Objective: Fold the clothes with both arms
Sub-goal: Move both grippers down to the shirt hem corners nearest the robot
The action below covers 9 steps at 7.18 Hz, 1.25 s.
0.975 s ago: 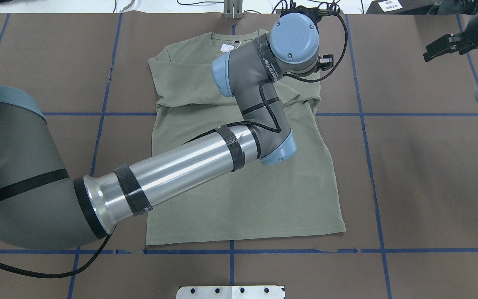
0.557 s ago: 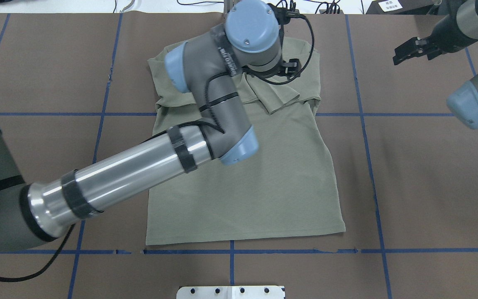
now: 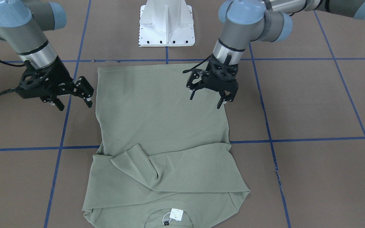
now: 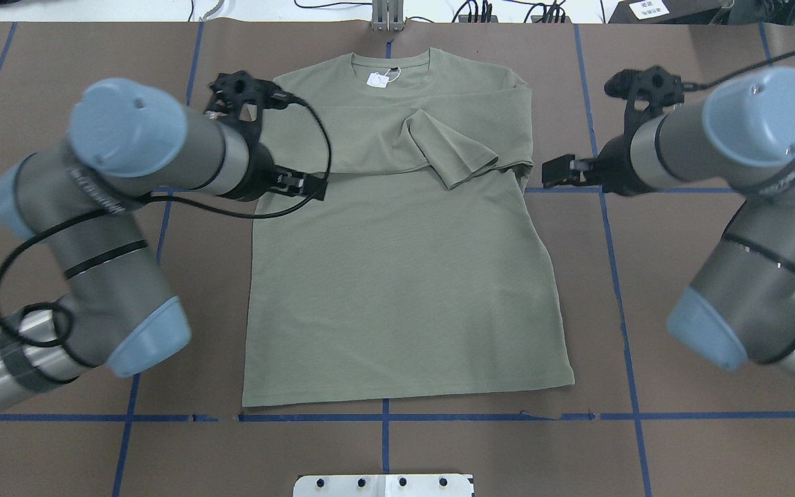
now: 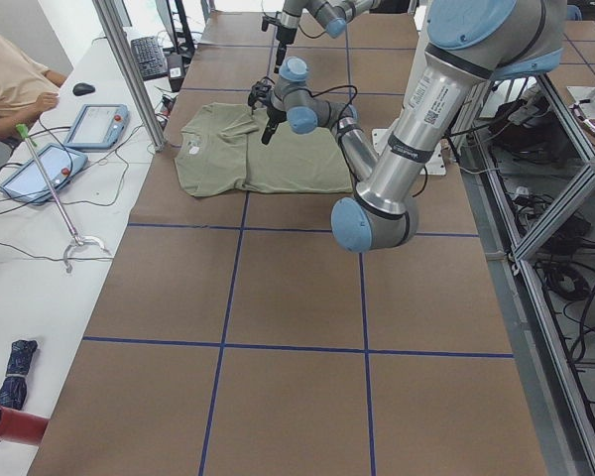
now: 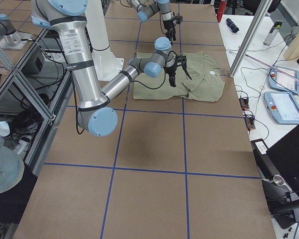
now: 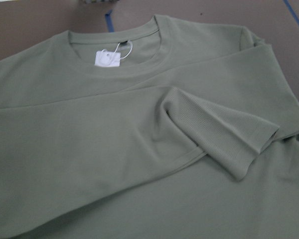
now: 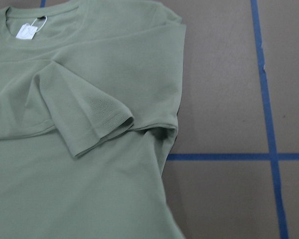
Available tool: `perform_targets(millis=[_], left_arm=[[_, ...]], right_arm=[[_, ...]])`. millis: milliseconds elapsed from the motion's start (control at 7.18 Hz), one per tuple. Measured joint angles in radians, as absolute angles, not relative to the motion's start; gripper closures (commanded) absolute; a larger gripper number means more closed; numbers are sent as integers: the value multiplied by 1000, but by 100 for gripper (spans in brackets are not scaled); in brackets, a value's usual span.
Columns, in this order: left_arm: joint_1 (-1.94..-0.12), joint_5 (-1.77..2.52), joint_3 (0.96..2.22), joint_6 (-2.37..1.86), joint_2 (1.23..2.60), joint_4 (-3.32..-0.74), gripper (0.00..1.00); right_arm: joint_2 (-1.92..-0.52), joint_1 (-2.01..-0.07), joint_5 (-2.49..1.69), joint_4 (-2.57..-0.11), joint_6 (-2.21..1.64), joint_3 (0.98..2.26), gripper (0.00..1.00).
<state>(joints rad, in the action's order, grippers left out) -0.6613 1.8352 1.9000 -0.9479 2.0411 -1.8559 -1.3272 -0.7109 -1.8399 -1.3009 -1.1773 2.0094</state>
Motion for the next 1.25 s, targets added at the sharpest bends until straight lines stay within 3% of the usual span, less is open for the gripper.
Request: perform_targets(millis=[279, 418, 557, 836, 1254], left_arm=[[-607, 1826, 2062, -1103, 1849, -1882, 0], [-533, 1778, 2086, -1191, 1769, -1952, 14], [-447, 1717, 2092, -1288, 1681, -2062, 40], [-278, 1594, 2084, -1531, 1578, -2191, 41], [-157, 1521, 2061, -1636, 1595, -2142, 42]], right_arm=[[-1466, -459, -1612, -1276, -1373, 2151, 4], [-1546, -378, -1541, -1199, -1439, 2181, 6], [-1617, -321, -1483, -1109, -1501, 2190, 6], [-1670, -251, -1392, -1048, -1572, 2188, 5], [-1668, -238, -1361, -1043, -1581, 2166, 1]])
